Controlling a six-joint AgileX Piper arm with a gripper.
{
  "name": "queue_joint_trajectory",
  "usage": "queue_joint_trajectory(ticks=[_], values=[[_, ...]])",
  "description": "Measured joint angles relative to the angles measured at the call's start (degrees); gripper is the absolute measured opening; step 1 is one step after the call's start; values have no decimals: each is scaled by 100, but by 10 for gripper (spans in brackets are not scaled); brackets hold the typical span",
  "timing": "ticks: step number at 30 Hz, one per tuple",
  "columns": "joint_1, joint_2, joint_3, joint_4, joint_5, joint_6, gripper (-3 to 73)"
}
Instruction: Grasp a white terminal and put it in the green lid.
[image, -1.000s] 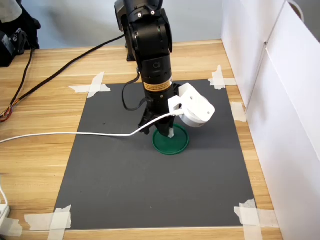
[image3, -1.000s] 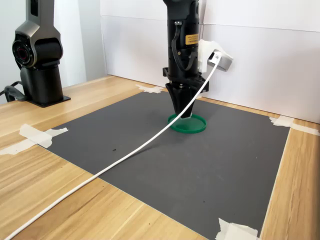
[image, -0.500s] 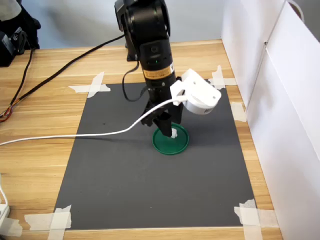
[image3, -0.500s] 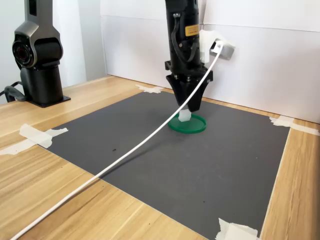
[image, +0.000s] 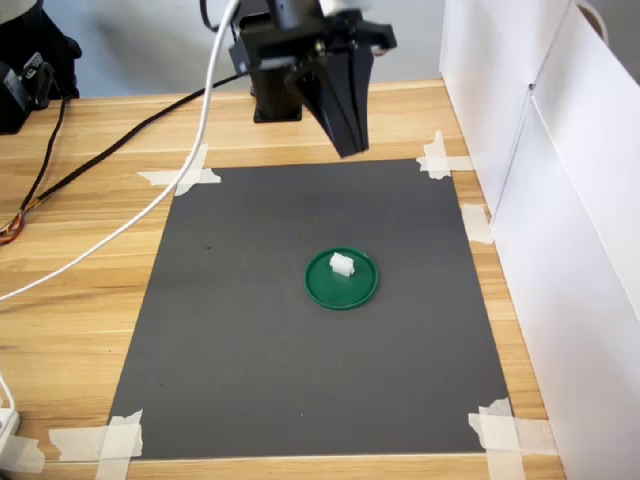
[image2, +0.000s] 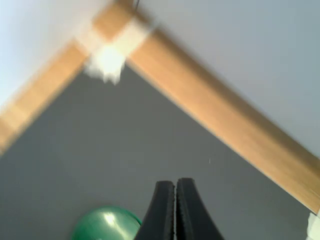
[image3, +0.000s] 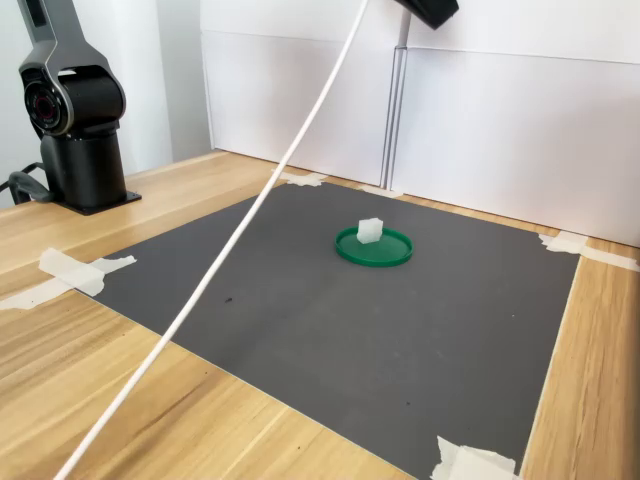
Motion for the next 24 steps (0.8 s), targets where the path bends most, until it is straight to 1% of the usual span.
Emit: queue_joint_trajectory(ticks=[4,6,8,10,13,15,18,24], values=[[-468,-602,244,537,-222,647,-21],[-818,-1011,605,784,-520,871,-21],[-1116,-1438,1016,933,-881,957,-21],[-1279,-2022,1580,1077,-1306,1009,-21],[-1351,-2768,2364,1148,-1702,1020,-21],[-1356,-3211,2942,1155,-1833,1020,-21],[-1356,-3883,3731,1150,-1890,990,-21],[-1356,-5145,4706,1150,-1904,986,-21]])
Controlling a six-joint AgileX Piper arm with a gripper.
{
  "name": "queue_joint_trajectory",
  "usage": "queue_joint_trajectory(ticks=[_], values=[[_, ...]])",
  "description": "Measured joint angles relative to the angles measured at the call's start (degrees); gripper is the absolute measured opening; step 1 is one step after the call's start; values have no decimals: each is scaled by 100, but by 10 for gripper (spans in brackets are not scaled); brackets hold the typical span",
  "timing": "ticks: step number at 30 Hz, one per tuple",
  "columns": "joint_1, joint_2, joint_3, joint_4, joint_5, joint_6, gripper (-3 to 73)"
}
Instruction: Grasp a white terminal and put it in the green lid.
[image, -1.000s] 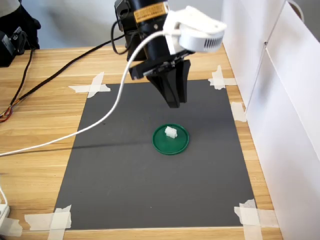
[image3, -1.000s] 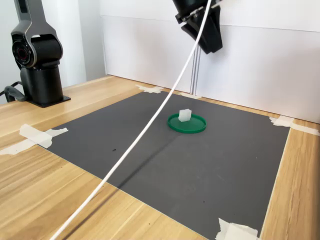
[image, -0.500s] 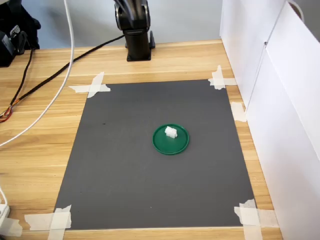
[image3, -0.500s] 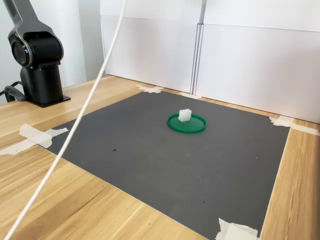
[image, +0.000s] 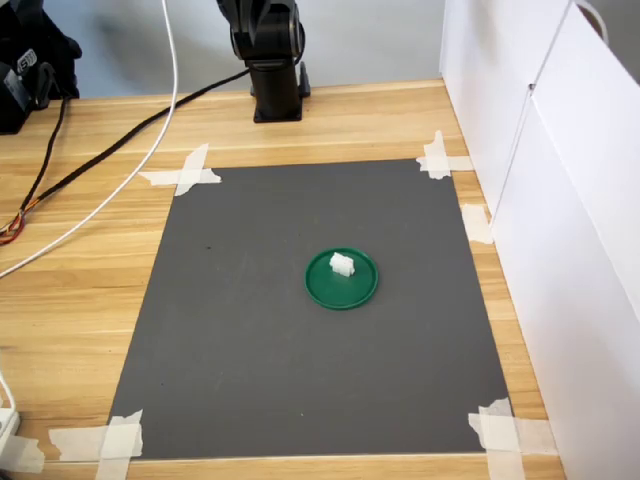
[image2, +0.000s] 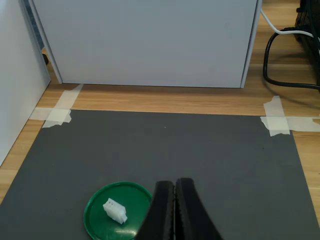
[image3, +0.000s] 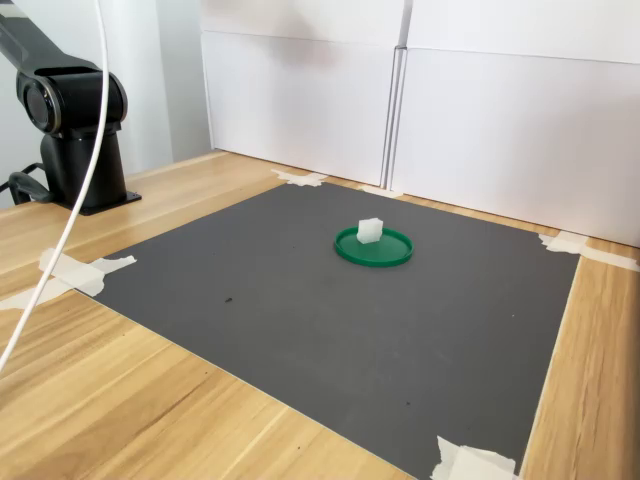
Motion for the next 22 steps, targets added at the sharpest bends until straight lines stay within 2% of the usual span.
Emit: queue_joint_trajectory(ticks=[12,22], values=[[0,-1673,1206,0,1,-35,-21],[0,-2216,1352,0,-18,-35,-21]])
